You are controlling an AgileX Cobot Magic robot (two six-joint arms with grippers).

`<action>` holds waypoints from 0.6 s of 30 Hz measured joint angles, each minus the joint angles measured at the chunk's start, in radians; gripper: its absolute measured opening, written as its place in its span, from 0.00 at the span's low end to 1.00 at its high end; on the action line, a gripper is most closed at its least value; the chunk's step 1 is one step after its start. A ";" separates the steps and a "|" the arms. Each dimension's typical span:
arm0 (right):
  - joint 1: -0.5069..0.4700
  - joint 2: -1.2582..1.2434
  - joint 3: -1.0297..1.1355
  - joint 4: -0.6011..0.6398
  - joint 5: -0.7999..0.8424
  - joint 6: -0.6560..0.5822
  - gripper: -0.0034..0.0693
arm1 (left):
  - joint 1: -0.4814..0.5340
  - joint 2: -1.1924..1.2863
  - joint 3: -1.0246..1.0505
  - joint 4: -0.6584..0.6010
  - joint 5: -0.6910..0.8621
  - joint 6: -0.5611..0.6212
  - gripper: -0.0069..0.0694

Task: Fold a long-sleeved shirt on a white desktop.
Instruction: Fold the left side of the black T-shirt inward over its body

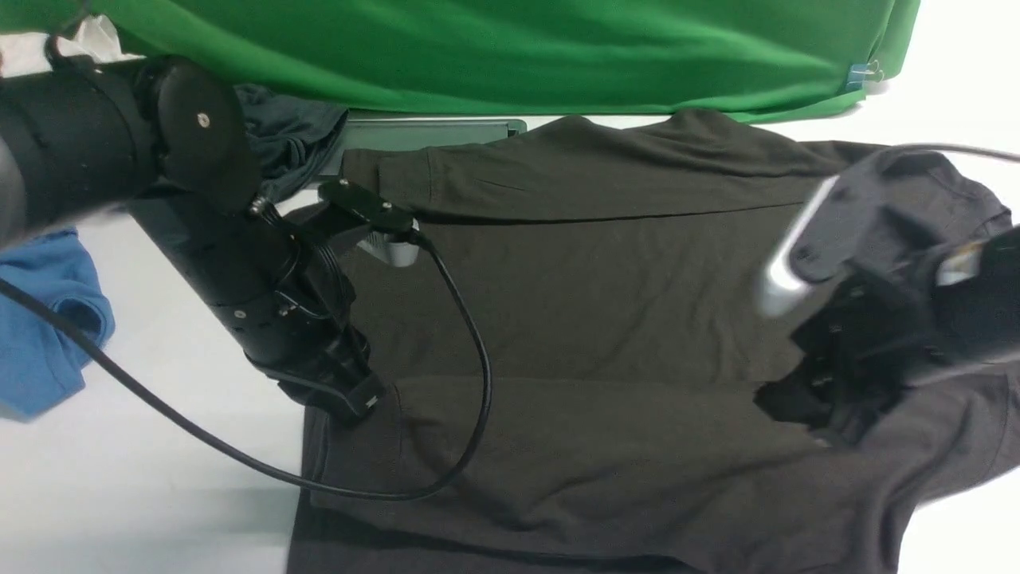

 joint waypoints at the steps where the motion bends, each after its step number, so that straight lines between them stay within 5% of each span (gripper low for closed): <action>1: 0.000 0.069 -0.014 0.003 -0.033 -0.057 0.70 | 0.000 -0.015 0.000 0.000 -0.003 0.000 0.14; 18: 0.000 0.441 -0.248 0.044 -0.029 -0.353 0.71 | 0.000 -0.031 0.000 -0.003 -0.010 0.000 0.14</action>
